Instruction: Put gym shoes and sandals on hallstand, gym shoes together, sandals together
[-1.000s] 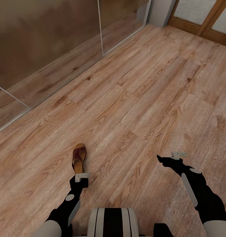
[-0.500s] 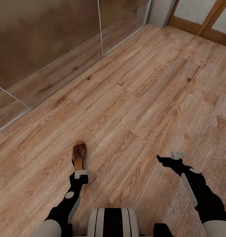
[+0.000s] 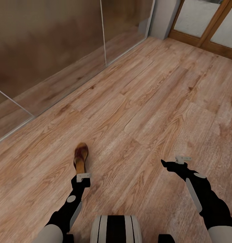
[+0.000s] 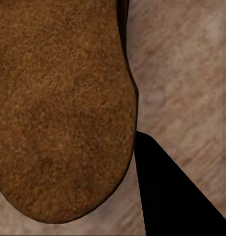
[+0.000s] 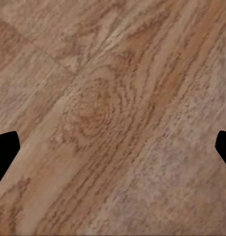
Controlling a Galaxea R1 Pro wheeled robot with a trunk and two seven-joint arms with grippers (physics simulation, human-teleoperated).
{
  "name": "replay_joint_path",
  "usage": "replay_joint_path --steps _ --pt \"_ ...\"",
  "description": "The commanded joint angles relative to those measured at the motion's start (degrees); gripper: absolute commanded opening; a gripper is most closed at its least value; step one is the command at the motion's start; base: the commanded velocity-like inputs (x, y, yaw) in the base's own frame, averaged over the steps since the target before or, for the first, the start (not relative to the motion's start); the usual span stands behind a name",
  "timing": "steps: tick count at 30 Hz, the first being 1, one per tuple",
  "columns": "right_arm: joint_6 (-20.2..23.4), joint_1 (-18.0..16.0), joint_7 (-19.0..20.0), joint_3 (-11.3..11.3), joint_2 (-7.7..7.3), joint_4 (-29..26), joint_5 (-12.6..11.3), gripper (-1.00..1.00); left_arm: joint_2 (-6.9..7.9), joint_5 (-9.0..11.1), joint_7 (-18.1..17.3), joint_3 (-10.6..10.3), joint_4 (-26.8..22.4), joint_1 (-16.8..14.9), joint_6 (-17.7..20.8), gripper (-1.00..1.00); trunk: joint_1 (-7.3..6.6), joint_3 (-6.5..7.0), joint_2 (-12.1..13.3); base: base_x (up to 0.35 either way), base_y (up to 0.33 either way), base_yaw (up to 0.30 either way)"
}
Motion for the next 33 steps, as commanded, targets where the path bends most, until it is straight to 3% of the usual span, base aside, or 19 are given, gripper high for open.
replay_joint_path --steps 1,4,24,29,32,33 --pt "-2.42 0.0 0.16 -0.07 0.07 0.03 4.12 1.0 -0.05 -0.42 0.12 0.19 0.05 -0.02 -0.09 -1.0 -0.03 0.2 0.0 0.0 0.0 0.0" --pt "-5.48 0.07 0.22 -0.07 0.16 0.26 5.34 1.0 0.11 -0.42 0.12 0.19 0.06 -0.02 -0.09 -1.0 -0.11 0.86 0.04 0.0 0.0 0.0" --pt "-6.02 0.29 0.12 -0.16 0.18 -1.13 5.46 1.0 0.31 -0.07 0.1 0.19 0.1 0.05 -0.13 -1.0 -0.62 6.14 0.31 0.0 0.0 0.0" --pt "-6.29 0.41 0.11 -0.12 0.23 1.37 5.47 1.0 0.42 -0.44 -0.39 -0.06 0.04 0.07 0.14 -1.0 -0.75 7.69 0.38 0.0 0.0 0.0" --pt "-8.69 0.47 0.03 -0.13 0.27 4.5 5.48 1.0 0.69 -0.71 -0.56 -0.07 0.3 0.14 0.42 -1.0 -0.83 8.62 0.42 0.0 0.0 0.0" --pt "-11.24 0.49 -0.01 -0.14 0.3 6.44 5.48 1.0 0.99 -0.78 -0.57 -0.07 0.49 0.29 0.49 -1.0 -0.86 8.94 0.43 0.0 0.0 0.0"
